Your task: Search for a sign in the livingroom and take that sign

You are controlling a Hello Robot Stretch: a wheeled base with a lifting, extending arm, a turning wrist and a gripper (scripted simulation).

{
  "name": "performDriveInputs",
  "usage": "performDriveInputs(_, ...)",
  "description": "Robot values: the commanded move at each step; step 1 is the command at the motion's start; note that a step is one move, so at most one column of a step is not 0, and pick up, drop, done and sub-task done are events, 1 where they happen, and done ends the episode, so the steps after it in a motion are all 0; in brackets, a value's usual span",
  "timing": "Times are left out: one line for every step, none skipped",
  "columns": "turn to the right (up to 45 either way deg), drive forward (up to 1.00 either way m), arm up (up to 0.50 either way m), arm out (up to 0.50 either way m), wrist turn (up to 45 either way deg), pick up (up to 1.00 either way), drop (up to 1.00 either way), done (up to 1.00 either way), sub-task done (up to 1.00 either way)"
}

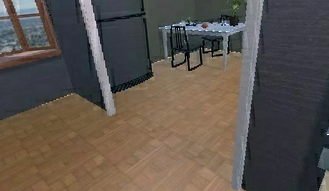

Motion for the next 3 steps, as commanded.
performDriveInputs(0.0, 0.0, -0.3, 0.0, 0.0, 0.0, 0.0, 0.0, 0.0)
performDriveInputs(0.0, 0.0, 0.0, 0.0, 0.0, 1.0, 0.0, 0.0, 0.0)
performDriveInputs(0.0, 0.0, 0.1, 0.0, 0.0, 0.0, 0.0, 0.0, 0.0)
